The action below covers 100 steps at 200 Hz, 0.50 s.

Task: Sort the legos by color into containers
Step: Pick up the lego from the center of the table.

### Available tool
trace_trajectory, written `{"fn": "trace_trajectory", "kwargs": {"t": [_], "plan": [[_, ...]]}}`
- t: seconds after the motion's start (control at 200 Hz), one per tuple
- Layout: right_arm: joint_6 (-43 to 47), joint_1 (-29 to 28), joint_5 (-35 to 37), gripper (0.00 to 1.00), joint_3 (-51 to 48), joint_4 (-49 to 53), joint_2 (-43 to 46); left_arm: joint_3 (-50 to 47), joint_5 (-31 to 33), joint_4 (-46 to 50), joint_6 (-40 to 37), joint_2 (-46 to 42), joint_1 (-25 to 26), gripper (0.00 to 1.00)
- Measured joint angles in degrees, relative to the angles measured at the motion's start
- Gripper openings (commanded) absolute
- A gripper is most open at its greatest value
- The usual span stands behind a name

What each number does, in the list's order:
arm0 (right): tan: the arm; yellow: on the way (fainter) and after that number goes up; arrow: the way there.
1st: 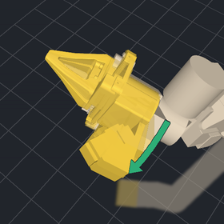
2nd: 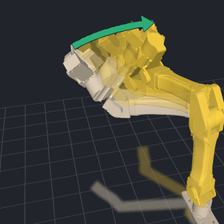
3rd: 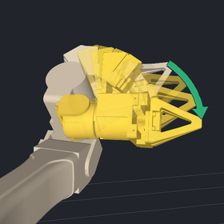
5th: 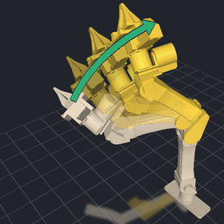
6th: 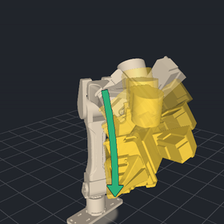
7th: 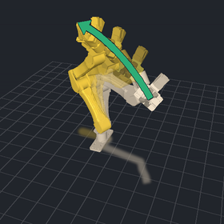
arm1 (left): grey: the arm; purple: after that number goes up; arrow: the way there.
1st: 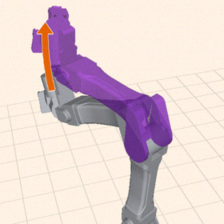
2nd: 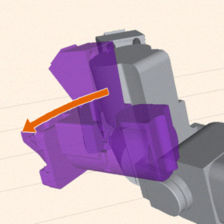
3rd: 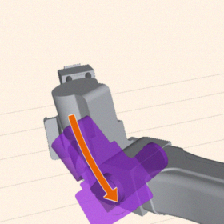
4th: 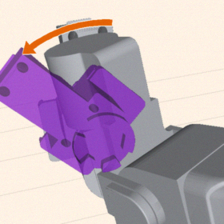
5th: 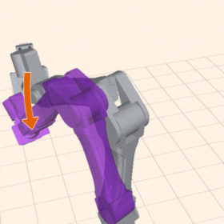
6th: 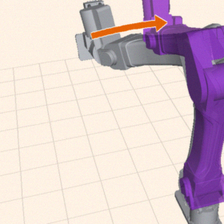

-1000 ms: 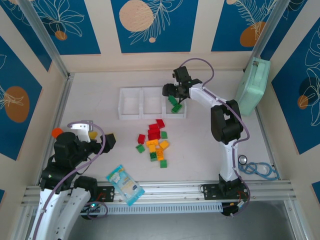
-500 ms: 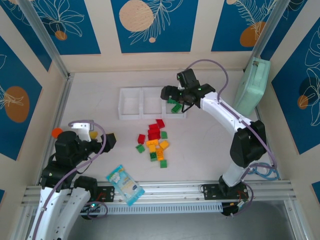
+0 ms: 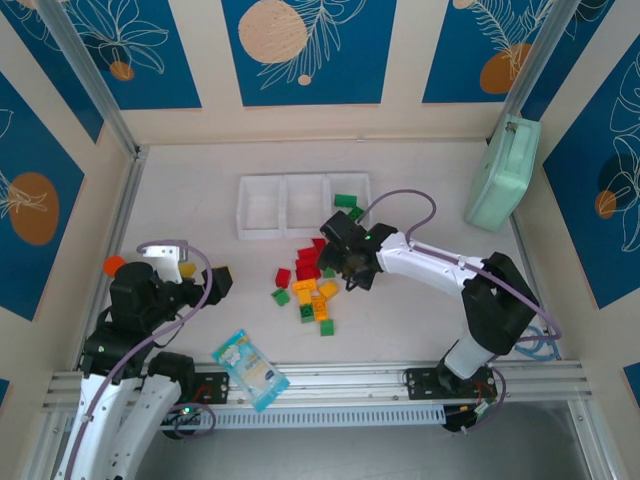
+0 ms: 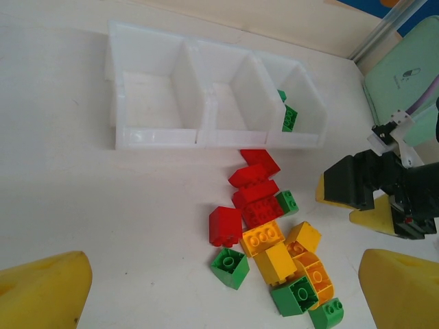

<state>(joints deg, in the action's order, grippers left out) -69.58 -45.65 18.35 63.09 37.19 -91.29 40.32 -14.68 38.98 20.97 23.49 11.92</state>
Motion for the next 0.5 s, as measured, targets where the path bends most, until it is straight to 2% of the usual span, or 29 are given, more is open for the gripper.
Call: {"fn": "trace_trajectory", "kwargs": {"t": [0.27,0.5], "plan": [[-12.9,-4.4,4.7,0.79,-3.2,-1.0,0.0,0.0,-0.3,0.0,0.0,0.0,0.0,0.99],[-17.2,-5.4,5.7,0.77,-4.3,-2.2,-1.3,0.0,-0.3,0.0,0.0,-0.2,0.0,0.99]]}}
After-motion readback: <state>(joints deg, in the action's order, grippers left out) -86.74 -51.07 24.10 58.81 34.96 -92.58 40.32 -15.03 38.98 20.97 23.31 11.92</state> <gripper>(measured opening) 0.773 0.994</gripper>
